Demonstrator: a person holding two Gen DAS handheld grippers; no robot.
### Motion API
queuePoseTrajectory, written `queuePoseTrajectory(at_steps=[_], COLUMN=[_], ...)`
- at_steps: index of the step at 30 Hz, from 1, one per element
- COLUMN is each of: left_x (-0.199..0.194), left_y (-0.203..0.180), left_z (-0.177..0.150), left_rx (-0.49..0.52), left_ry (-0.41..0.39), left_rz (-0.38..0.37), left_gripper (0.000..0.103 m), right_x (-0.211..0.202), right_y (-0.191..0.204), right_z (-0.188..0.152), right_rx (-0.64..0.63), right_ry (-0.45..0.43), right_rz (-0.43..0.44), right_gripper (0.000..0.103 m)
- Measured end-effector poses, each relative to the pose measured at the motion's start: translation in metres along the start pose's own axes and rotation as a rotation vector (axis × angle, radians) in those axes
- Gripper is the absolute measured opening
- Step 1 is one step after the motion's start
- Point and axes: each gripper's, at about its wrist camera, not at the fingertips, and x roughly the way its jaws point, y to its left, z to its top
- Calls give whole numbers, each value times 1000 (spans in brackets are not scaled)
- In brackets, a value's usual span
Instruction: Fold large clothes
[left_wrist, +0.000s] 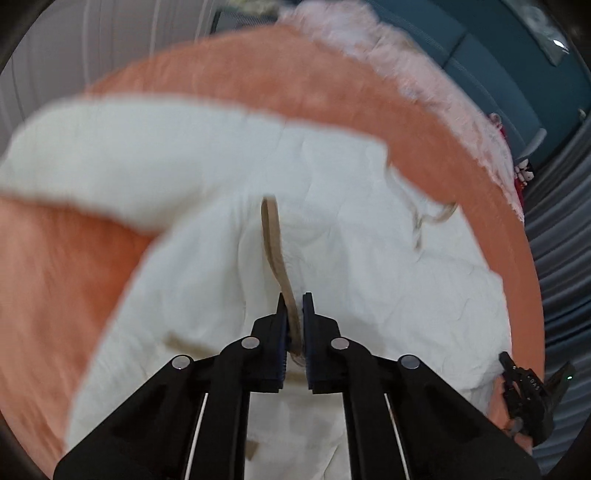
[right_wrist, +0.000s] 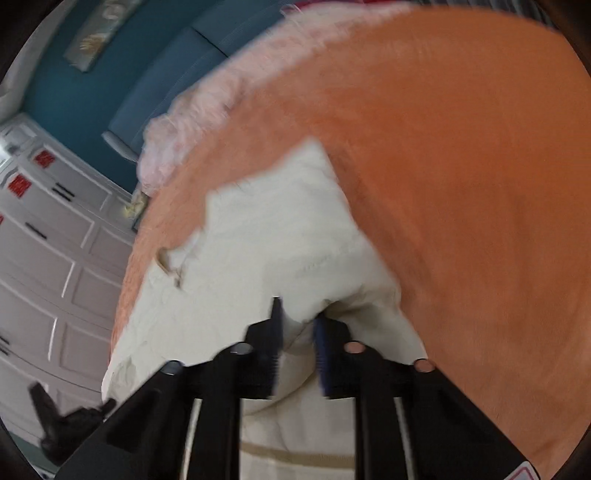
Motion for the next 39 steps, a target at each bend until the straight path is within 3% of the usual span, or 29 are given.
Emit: queuePoseTrajectory(at_steps=[3, 10, 13, 15, 17, 19, 23, 25, 29, 39], left_x=[-18, 42, 53, 53, 53, 52, 51, 50, 51, 54], left_y=[-7, 7, 10, 7, 5, 4, -1, -1, 0, 0], left_z=[9, -33, -45, -50, -55, -65, -72, -73, -75, -81], left_rx=[59, 139, 167, 191, 216, 236, 251, 254, 257, 259], left_ry=[-79, 43, 8, -24, -56, -103, -157, -163, -177, -211], left_rz=[34, 205, 233, 255, 266, 279, 307, 315, 318, 318], left_gripper=[6, 6, 8, 8, 8, 9, 11, 12, 13, 14], right_x=[-25, 18, 23, 11, -20, -40, -22, 0, 33, 51], right_y=[22, -2, -3, 6, 20, 41, 102, 119, 122, 115], right_z=[0, -19, -24, -28, -36, -47, -83, -103, -131, -151], right_rx=[-103, -156, -192, -207, -214, -263, -470, -533, -556, -554], right_ry=[-109, 55, 74, 43, -57, -124, -14, 50, 129, 85], right_rz=[7, -157, -214, -261, -297, -270, -153, -137, -152, -154], right_gripper=[11, 11, 16, 24, 27, 28, 28, 28, 28, 27])
